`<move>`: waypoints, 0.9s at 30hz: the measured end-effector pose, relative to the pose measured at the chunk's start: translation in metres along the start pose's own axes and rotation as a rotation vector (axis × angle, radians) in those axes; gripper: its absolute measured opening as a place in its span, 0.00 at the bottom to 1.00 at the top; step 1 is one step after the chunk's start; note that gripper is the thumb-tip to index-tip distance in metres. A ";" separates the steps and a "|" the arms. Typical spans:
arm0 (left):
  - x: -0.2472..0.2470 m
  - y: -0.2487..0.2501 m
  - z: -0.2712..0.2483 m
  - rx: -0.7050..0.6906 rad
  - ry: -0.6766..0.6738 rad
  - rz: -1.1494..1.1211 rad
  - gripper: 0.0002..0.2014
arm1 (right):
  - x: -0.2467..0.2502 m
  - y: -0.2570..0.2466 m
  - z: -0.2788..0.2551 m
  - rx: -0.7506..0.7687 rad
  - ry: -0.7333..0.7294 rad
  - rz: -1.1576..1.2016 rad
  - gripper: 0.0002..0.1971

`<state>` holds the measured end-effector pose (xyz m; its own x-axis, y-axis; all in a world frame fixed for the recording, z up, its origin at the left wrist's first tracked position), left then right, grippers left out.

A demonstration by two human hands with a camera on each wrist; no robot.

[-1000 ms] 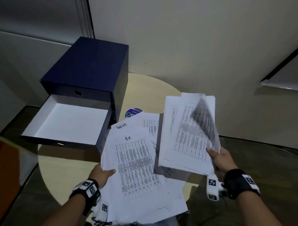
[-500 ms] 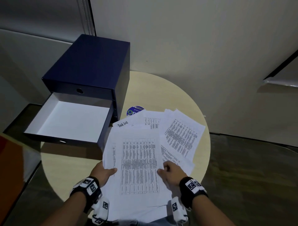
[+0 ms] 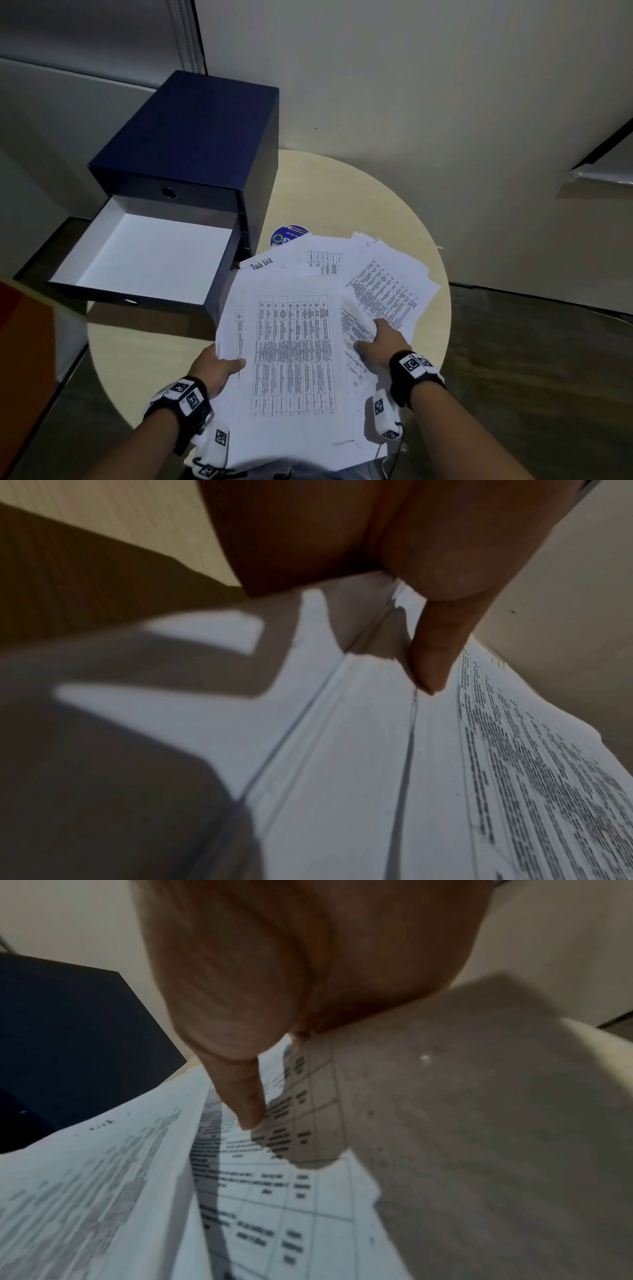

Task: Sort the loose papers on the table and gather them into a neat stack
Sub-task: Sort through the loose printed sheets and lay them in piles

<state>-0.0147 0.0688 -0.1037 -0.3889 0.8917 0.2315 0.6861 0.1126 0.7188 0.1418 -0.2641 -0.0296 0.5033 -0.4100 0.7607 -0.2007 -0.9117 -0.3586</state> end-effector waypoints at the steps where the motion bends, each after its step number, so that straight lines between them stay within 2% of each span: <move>1: 0.001 -0.001 0.001 0.007 0.006 -0.004 0.14 | -0.003 -0.003 -0.001 -0.005 -0.018 0.083 0.25; 4: 0.001 -0.003 0.003 0.028 0.013 -0.005 0.16 | -0.005 -0.016 -0.004 0.040 -0.027 0.127 0.09; 6: 0.003 -0.007 0.007 0.047 0.016 -0.014 0.16 | -0.006 -0.020 -0.004 0.064 -0.031 0.140 0.05; 11: 0.002 -0.009 0.009 0.055 -0.003 -0.018 0.17 | 0.004 -0.007 -0.006 -0.016 -0.012 0.365 0.05; 15: 0.003 -0.011 0.011 0.058 -0.007 -0.012 0.17 | 0.051 0.027 0.001 -0.039 0.225 0.373 0.03; 19: 0.003 -0.011 0.013 0.061 -0.010 -0.016 0.17 | 0.103 0.052 -0.006 -0.121 0.314 0.738 0.05; 21: 0.002 -0.011 0.013 0.071 -0.007 -0.024 0.18 | 0.130 0.049 -0.013 -0.083 0.342 0.949 0.07; 24: 0.002 -0.008 0.013 0.063 0.003 -0.020 0.19 | 0.155 0.034 -0.021 0.010 0.343 1.156 0.11; 27: 0.001 -0.002 0.006 0.039 0.004 -0.005 0.15 | 0.148 0.015 -0.028 0.043 0.211 1.257 0.16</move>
<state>-0.0126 0.0721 -0.1091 -0.3950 0.8893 0.2305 0.7074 0.1344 0.6939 0.1900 -0.3390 0.0929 -0.1563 -0.9867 -0.0451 -0.4103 0.1064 -0.9057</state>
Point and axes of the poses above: each hand's wrist, its own z-axis towards the middle knuckle, its own x-axis out of the back of the hand, y = z × x, the point moved 4 cm from there along z, towards the middle knuckle, and after that the axes turned 6 degrees about y, right-handed, at the moved point
